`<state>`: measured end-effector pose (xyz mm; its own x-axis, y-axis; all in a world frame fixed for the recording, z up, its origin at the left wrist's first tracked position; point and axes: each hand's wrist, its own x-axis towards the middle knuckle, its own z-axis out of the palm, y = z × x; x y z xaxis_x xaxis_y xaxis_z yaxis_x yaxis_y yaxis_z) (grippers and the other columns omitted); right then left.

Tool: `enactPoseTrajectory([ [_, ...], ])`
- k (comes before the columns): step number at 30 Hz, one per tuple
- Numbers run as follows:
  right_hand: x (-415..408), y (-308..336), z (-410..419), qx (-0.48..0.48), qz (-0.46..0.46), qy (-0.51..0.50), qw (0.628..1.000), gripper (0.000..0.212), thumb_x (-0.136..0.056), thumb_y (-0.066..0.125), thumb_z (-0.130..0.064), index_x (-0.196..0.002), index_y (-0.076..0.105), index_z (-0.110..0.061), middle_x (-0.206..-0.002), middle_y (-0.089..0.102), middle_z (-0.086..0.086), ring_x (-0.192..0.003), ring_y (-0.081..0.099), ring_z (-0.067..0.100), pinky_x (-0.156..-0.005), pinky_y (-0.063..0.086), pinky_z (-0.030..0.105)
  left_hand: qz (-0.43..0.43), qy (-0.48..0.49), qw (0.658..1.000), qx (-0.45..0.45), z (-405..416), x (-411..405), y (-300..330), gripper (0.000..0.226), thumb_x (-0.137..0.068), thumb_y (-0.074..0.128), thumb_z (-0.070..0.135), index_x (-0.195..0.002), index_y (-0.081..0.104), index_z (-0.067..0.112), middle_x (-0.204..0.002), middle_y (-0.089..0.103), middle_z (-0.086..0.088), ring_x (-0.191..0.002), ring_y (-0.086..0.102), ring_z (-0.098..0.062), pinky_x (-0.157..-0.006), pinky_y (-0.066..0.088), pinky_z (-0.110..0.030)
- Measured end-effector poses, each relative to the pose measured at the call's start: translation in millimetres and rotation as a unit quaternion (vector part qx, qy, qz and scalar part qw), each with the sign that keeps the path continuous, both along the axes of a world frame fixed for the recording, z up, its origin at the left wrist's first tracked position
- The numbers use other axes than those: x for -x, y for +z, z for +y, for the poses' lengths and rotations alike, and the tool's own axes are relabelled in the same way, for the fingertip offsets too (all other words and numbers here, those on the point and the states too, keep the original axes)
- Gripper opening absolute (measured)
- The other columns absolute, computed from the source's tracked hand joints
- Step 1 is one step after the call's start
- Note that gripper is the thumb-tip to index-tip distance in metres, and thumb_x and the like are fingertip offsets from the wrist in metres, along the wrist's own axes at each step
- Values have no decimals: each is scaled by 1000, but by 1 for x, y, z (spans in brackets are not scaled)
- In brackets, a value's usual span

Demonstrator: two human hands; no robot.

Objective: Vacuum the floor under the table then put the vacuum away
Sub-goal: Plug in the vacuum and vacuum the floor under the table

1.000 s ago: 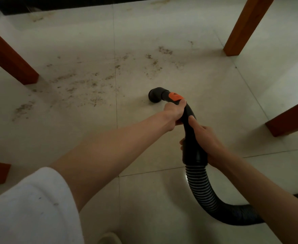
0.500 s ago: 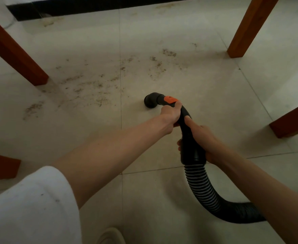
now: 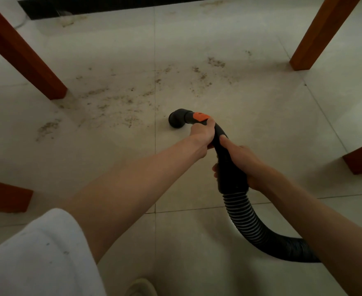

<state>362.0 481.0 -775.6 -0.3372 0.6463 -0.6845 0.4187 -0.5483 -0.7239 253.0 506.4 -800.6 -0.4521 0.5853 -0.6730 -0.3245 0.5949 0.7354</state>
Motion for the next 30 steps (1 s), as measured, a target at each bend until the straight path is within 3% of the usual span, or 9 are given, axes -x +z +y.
enactPoseTrajectory([
  [11, 31, -3, -10, 2, 11, 20, 1000, 45, -97, 46, -44, -85, 57, -2, -61, 64, 13, -48, 61, 23, -51, 55, 29, 21, 37, 999, 19, -14, 31, -1, 44, -99, 45, 31, -126, 46, -3, -122, 55, -17, -110, 56, -32, -86, 52, -38],
  [16, 47, -8, -17, 12, 29, 15, 999, 48, -96, 45, -45, -95, 57, 1, -68, 64, 16, -53, 62, 25, -55, 54, 30, 35, 47, 998, 28, -19, 45, -3, 46, -98, 46, 32, -128, 45, -3, -122, 56, -17, -109, 57, -31, -82, 51, -35],
  [24, 39, -15, -14, -37, -1, -12, 999, 44, -97, 43, -46, -86, 57, -6, -70, 65, 13, -55, 63, 22, -54, 52, 29, -10, 28, 1000, -7, -12, 34, 0, 44, -97, 48, 30, -127, 44, -3, -124, 55, -18, -111, 57, -32, -84, 52, -37],
  [30, 47, -17, -6, -48, -8, -6, 999, 47, -96, 43, -48, -90, 58, -4, -74, 65, 14, -59, 63, 23, -59, 54, 31, -19, 34, 999, -14, -5, 39, 5, 44, -98, 47, 29, -128, 42, -2, -126, 54, -16, -114, 55, -31, -83, 50, -36],
])
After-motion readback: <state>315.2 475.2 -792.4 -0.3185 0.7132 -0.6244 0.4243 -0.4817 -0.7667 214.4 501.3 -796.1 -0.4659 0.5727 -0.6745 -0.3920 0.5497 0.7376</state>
